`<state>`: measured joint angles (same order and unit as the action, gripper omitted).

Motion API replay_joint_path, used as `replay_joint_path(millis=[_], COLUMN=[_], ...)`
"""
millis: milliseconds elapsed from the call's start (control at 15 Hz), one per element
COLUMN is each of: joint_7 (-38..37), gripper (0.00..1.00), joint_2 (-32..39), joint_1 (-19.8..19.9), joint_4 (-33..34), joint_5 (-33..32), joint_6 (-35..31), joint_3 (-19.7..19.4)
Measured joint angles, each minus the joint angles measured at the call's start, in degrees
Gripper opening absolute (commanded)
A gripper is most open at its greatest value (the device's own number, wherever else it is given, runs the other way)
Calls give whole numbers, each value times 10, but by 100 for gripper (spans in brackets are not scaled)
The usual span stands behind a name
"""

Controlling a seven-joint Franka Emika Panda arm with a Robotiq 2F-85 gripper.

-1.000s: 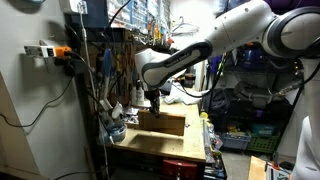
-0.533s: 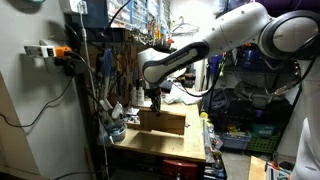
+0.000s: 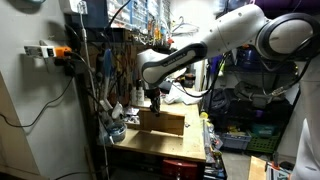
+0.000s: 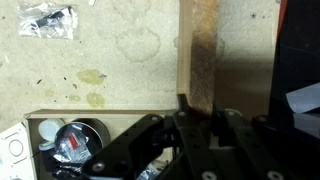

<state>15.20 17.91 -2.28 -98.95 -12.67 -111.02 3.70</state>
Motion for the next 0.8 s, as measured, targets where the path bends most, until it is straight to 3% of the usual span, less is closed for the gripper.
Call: replay_joint_path(millis=[267, 800], joint_7=[23, 39], gripper=[6, 6], joint_2=[10, 76], joint_1=[3, 13], joint_4=[18, 123], joint_5=[11, 34], joint_6=[20, 93], joint_3=[0, 0])
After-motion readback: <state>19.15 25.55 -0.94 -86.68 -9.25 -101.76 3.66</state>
